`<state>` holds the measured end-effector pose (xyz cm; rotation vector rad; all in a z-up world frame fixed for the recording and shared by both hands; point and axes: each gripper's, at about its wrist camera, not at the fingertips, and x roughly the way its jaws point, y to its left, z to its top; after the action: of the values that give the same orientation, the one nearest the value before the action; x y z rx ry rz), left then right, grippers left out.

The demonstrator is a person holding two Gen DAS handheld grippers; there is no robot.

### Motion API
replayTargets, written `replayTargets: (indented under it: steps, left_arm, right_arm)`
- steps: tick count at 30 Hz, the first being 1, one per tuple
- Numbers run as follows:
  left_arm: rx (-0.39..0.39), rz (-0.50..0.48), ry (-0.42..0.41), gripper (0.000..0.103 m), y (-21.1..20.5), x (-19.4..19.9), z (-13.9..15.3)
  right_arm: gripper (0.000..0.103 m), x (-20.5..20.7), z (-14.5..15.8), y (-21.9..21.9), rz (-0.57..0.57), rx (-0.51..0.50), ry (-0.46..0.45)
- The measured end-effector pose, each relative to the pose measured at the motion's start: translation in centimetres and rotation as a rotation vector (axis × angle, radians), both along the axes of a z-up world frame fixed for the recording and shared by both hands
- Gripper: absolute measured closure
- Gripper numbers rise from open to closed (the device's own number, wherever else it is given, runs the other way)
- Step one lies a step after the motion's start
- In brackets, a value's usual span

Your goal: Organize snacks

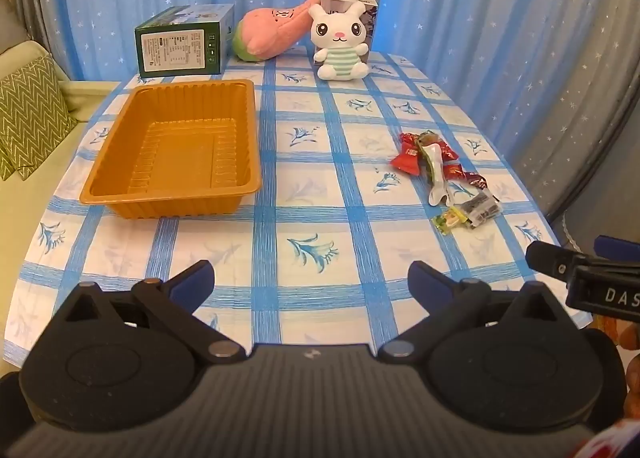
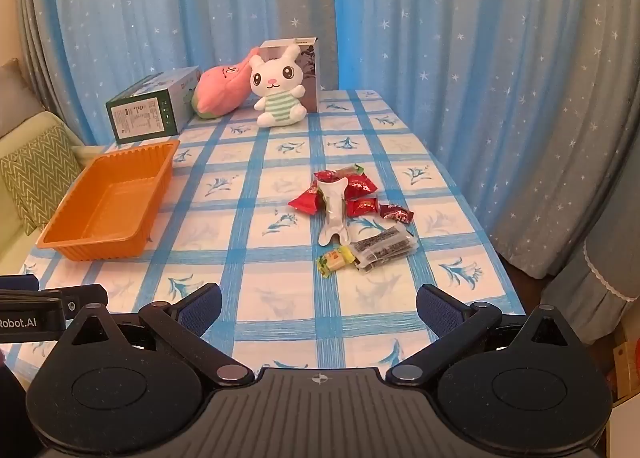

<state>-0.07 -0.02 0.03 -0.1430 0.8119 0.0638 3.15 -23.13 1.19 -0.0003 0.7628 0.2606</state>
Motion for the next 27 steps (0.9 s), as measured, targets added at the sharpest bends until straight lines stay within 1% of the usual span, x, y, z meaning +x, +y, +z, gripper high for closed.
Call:
replayTargets:
  steps: [7,8,17,27]
  left_arm:
    - [0.000,-0.008,-0.003,0.001,0.1,-0.1,-0.5]
    - [-0.020,0.010,-0.002,0.001,0.3,0.1,0.1]
    - [-0.011,0.007,-0.003,0.001,0.0,0.0,0.6]
    - [-0.008,0.008,-0.004,0.001,-0.2,-0.1,0.4]
  right_arm:
    - [0.000,0.0,0.0,-0.1,-0.002,0.004,-0.001]
    - [0.000,0.0,0.0,-0.1,-0.003,0.007,0.000]
    - [0.000,0.0,0.0,-0.3,-0.003,0.009,0.000]
    - [0.000,0.1,-0.1,-0.4,-0.003,0.011,0.001]
